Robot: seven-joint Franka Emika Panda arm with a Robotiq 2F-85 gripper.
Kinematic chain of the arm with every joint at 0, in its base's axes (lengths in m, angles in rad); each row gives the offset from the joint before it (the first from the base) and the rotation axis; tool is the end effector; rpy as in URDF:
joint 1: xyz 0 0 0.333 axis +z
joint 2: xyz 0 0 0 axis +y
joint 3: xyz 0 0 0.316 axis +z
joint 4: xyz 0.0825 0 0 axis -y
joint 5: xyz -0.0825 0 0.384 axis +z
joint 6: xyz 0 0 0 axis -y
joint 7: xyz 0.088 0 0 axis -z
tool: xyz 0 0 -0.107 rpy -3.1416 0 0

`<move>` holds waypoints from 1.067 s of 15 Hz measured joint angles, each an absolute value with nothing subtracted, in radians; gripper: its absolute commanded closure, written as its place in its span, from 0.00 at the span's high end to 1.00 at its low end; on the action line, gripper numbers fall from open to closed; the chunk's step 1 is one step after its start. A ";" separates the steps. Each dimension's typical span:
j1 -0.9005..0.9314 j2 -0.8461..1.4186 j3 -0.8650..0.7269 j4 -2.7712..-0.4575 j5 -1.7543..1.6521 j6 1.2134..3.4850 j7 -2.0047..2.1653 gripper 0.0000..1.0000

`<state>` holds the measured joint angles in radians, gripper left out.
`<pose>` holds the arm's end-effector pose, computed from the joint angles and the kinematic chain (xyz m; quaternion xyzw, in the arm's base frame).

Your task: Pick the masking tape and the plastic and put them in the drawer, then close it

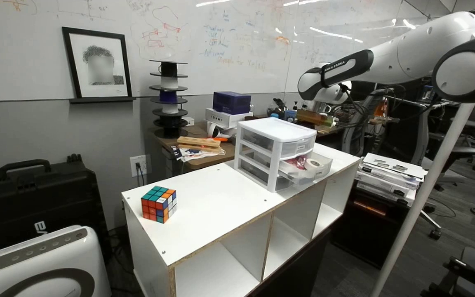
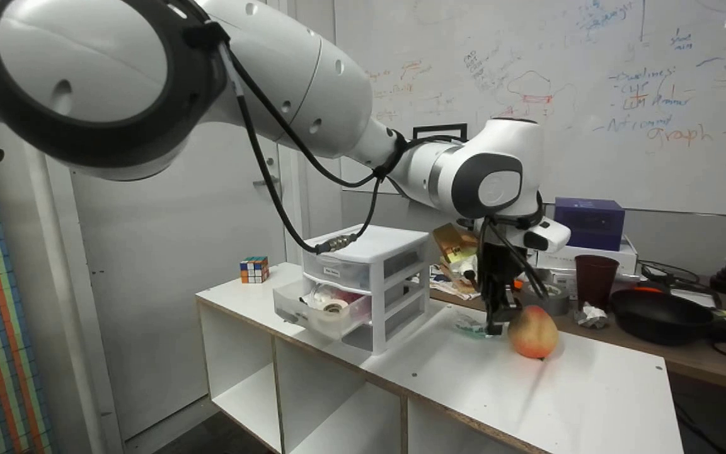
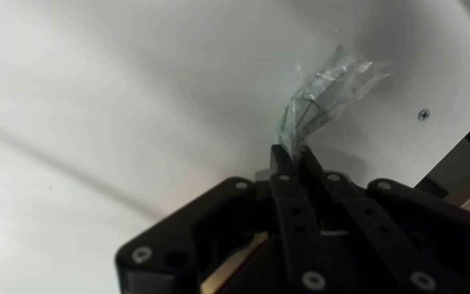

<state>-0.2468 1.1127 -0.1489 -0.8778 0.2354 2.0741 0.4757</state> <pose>0.7621 -0.2496 0.2226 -0.9016 0.4283 -0.0438 0.0426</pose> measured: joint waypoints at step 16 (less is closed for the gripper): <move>-0.184 0.759 -0.167 -1.250 0.198 2.076 0.211 0.11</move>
<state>-0.1845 0.7586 -0.1666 -1.2496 0.1982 2.0763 0.2109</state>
